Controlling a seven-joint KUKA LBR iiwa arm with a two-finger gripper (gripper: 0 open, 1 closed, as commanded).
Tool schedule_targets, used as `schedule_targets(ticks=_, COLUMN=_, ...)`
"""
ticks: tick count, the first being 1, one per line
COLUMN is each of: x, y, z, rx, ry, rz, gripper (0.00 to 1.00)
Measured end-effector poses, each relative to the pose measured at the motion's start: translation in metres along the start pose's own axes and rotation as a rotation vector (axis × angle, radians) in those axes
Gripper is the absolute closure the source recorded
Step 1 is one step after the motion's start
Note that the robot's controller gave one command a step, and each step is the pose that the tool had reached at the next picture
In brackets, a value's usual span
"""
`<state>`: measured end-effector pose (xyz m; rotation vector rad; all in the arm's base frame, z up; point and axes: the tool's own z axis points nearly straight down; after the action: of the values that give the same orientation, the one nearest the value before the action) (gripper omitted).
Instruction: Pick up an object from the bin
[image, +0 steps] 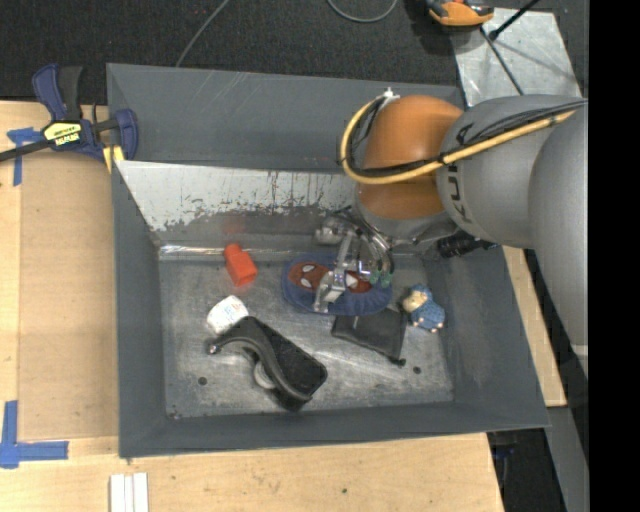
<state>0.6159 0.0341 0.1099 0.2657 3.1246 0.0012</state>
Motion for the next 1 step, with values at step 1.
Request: schedule_targets(ticks=1, x=-0.0011, y=-0.0074, z=0.0345, rx=-0.001, ry=0.006, rz=0.139, gripper=0.00)
